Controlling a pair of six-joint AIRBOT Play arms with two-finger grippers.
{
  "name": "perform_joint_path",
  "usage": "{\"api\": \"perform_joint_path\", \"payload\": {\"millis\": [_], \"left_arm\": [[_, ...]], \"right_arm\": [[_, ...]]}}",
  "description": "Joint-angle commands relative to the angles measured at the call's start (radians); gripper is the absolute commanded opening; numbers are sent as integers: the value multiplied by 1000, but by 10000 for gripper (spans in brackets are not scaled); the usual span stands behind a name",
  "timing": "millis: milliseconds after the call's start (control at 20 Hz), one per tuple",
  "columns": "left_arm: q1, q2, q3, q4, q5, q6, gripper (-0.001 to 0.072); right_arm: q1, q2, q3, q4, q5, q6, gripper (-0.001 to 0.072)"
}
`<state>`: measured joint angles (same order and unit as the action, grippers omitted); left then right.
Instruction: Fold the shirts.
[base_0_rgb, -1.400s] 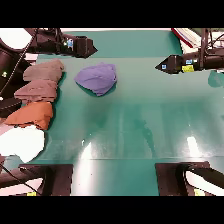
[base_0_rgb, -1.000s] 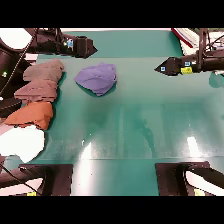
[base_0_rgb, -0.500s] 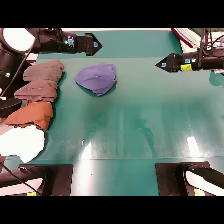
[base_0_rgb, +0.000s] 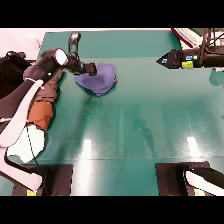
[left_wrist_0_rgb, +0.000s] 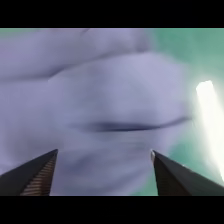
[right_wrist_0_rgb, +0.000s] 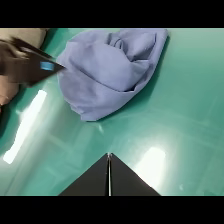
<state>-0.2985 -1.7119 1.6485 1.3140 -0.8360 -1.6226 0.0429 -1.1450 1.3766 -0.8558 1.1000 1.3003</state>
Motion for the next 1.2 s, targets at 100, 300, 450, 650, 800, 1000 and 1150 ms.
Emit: {"api": "perform_joint_path", "payload": {"millis": [100,300,450,650,800,1000,1150], "left_arm": [[22,-106,0,-2,94,-30,704],[22,-105,56,-15,76,-34,33],[22,-75,193,-13,-4,-18,23],[21,128,408,-16,-18,53,23],[-20,349,423,-15,-2,120,22],[-177,465,423,-15,-95,166,22],[-315,452,331,-15,-114,167,23]], "right_arm": [[2,0,2,1,3,1,17],[2,2,12,1,5,1,17],[1,5,105,0,60,1,17],[1,50,286,-2,85,0,17],[0,95,406,-13,69,0,17],[0,122,516,-13,73,0,17],[0,123,547,-13,96,1,17]]}}
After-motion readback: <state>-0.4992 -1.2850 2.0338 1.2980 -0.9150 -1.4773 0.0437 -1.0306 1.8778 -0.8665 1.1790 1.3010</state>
